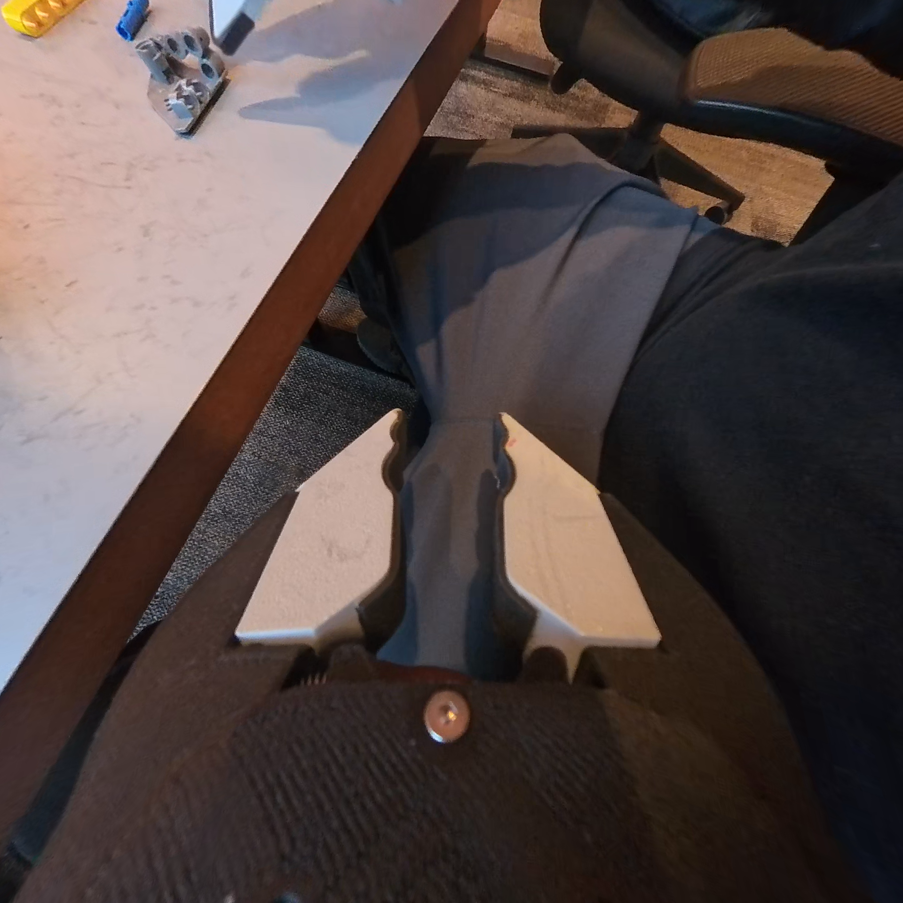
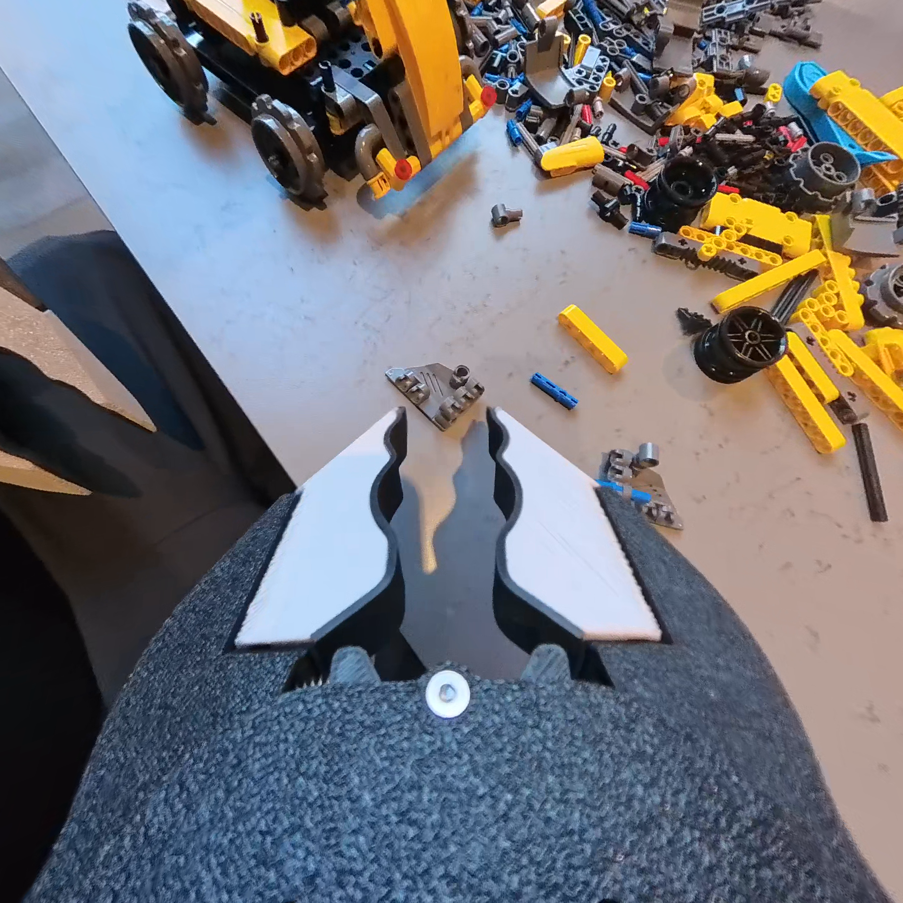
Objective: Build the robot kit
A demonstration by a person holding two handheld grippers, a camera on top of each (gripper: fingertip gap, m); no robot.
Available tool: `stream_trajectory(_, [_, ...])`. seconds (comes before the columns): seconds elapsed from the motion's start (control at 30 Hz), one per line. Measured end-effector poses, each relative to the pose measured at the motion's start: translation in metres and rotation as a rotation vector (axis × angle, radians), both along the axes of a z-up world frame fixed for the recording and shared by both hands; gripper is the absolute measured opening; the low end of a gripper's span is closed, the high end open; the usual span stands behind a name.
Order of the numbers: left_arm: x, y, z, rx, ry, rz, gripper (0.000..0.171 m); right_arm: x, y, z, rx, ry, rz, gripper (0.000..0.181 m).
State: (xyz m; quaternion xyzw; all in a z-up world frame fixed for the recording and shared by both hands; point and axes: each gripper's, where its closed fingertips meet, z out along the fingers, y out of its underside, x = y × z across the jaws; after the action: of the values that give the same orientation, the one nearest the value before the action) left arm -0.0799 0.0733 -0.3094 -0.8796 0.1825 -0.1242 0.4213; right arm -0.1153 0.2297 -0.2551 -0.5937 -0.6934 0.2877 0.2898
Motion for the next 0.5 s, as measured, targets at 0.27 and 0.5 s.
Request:
stream_trajectory(0.27, [0.001,0.0,-0.002,-0.011,-0.005,-0.001,0.034,0.001,0.006,-0.005,0.049,-0.032,-0.02,0.04])
stream_trajectory(0.5, [-0.001,0.0,-0.001,-0.006,-0.001,0.003,0.033,-0.019,0.023,-0.002,0.145,-0.064,-0.001,0.04])
